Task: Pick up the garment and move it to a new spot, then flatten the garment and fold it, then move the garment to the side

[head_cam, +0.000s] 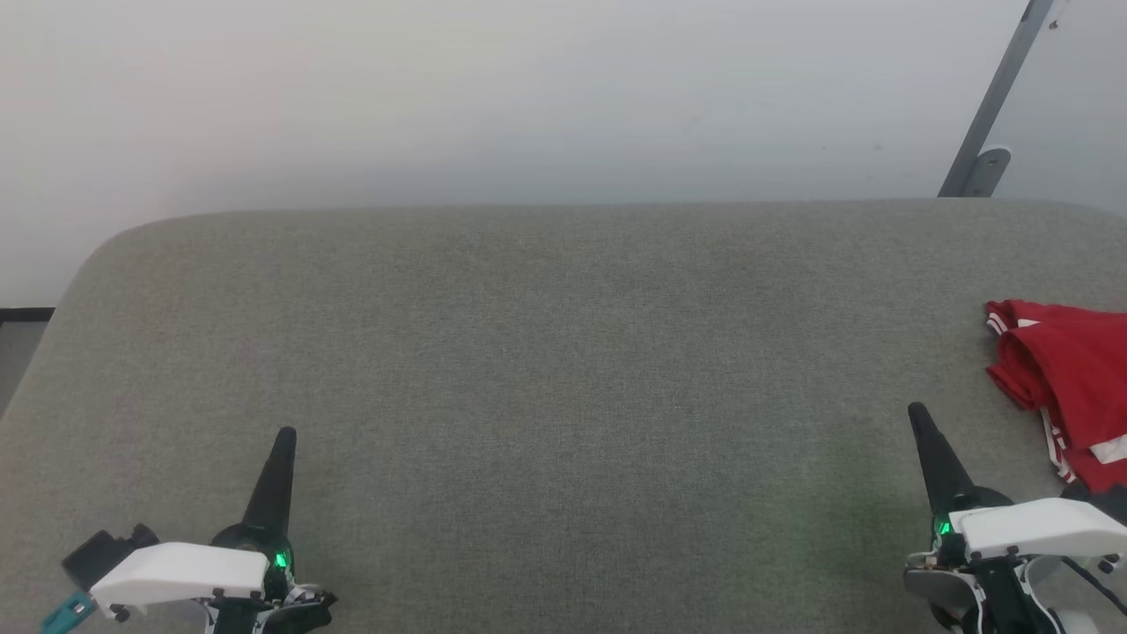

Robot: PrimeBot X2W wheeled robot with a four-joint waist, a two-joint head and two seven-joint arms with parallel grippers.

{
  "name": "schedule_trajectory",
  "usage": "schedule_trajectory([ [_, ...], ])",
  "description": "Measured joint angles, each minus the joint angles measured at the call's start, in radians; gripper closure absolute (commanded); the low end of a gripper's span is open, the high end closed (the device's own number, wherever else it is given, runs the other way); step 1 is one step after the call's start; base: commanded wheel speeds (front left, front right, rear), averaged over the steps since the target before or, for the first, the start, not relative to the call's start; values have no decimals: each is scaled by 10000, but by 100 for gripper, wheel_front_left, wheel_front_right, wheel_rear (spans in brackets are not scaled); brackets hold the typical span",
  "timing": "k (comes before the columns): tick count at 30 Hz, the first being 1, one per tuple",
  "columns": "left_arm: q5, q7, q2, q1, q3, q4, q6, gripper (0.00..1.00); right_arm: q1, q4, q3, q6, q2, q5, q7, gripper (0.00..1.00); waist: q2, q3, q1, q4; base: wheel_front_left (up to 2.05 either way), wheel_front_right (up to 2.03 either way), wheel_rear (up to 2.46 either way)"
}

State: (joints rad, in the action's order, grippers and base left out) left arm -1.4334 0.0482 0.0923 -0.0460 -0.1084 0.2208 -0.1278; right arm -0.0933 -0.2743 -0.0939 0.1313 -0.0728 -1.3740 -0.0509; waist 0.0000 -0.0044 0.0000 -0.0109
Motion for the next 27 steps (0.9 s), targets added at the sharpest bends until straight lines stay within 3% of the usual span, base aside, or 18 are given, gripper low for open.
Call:
schedule_trajectory([
  [27, -1425, 546, -353, -465, -38, 199, -2, 100, -105, 215, -161, -6, 165, -1933, -520, 100, 0, 61, 0, 88, 0, 0, 0],
])
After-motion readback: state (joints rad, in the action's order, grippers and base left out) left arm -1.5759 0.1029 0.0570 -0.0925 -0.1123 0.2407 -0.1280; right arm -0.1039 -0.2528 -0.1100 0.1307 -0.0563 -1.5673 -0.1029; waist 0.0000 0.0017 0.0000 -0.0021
